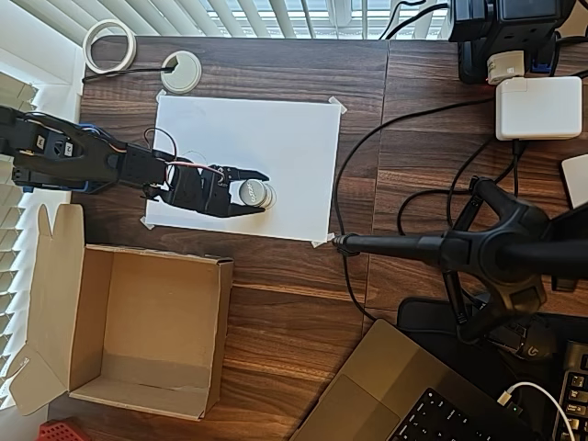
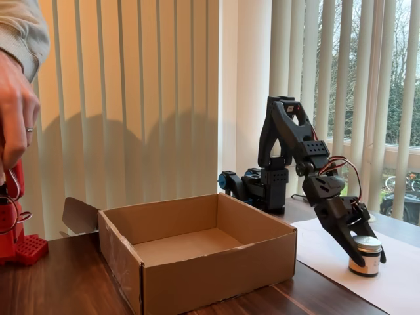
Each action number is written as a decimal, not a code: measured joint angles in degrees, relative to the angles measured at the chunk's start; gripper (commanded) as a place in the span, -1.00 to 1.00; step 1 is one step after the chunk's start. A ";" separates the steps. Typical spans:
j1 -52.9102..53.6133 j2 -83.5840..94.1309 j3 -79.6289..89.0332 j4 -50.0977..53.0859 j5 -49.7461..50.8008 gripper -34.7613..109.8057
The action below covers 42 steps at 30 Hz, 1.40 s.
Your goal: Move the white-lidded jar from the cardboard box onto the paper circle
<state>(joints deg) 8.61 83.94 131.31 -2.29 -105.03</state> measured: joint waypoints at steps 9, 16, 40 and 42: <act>0.09 -0.97 -0.53 -0.18 0.53 -0.52; 0.09 -0.97 -0.62 -0.97 -0.26 -0.20; 0.97 6.06 5.89 -10.81 0.88 -0.03; 0.97 9.32 7.82 -12.22 1.93 -0.03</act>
<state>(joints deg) 9.58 93.25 139.13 -14.50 -103.10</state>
